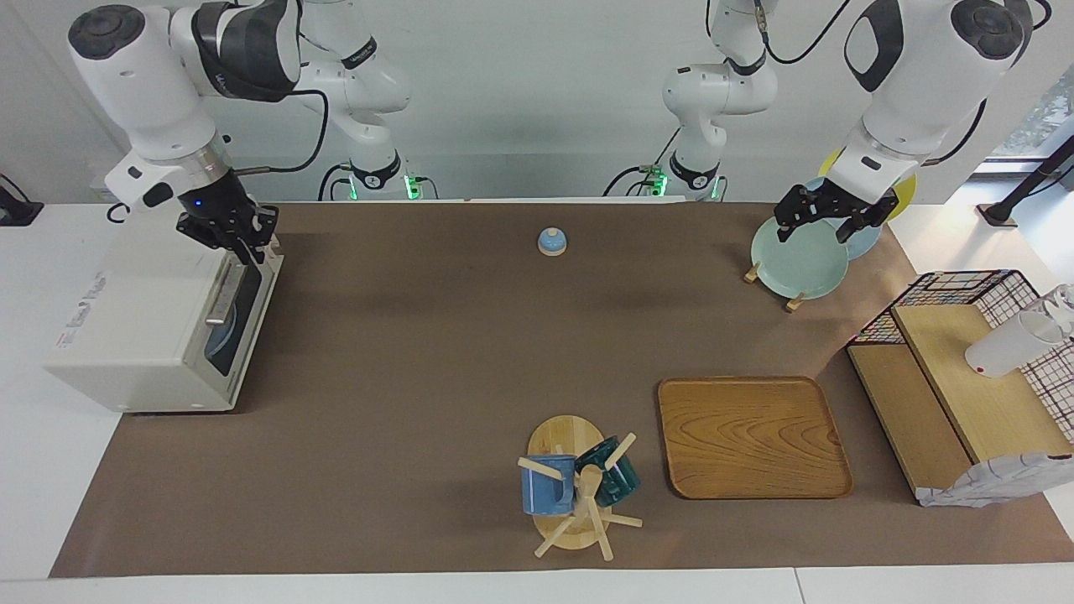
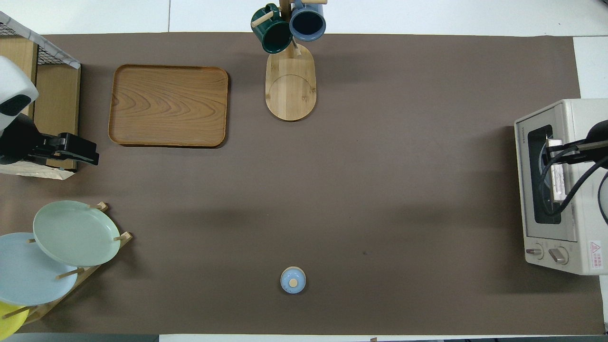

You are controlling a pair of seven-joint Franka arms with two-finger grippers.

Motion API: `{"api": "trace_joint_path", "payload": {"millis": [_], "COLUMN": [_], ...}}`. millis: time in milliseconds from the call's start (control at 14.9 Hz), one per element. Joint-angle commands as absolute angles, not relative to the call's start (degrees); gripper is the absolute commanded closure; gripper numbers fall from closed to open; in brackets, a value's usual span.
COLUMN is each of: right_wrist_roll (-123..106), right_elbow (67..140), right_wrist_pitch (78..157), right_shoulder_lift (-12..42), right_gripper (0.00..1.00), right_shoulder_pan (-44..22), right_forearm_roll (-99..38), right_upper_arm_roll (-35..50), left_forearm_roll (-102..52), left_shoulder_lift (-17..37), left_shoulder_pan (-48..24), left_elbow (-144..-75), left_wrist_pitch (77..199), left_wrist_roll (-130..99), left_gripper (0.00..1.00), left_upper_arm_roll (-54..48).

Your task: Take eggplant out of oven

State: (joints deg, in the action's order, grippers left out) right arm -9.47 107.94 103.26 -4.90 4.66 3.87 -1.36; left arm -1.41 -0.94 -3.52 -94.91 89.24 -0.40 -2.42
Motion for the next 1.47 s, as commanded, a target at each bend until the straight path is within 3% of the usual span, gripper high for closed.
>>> {"api": "trace_joint_path", "payload": {"millis": [0, 803, 1071, 1406], "right_wrist_roll": [-5.47, -1.85, -0.45, 2.90], "right_elbow": [111.27, 117.59, 122.16, 122.78], "right_wrist_pitch": [107.05, 111.97, 119.60, 126.55], "right_shoulder_lift": [-3.88, -2.46, -1.50, 3.07], "right_gripper": [1.00, 1.00, 1.00, 1.00], "right_shoulder_pan": [6.50, 6.24, 3.53, 0.53], "right_forearm_roll": [7.90, 15.12, 13.10, 8.36], "right_upper_arm_roll": [-1.23, -1.06, -0.88, -0.88], "left_forearm_roll": [-1.23, -1.23, -1.23, -1.23], "left_shoulder_lift": [-1.58, -1.58, -1.58, -1.58], "left_shoulder_pan": [-2.90, -2.90, -2.90, -2.90], "left_elbow": [-95.19, -95.19, -95.19, -95.19], "left_wrist_pitch": [88.68, 88.68, 88.68, 88.68], "left_wrist_roll": [-0.88, -0.88, -0.88, -0.88], "left_gripper": [0.00, 0.00, 0.00, 0.00], "left_upper_arm_roll": [-2.90, -2.90, -2.90, -2.90]}}
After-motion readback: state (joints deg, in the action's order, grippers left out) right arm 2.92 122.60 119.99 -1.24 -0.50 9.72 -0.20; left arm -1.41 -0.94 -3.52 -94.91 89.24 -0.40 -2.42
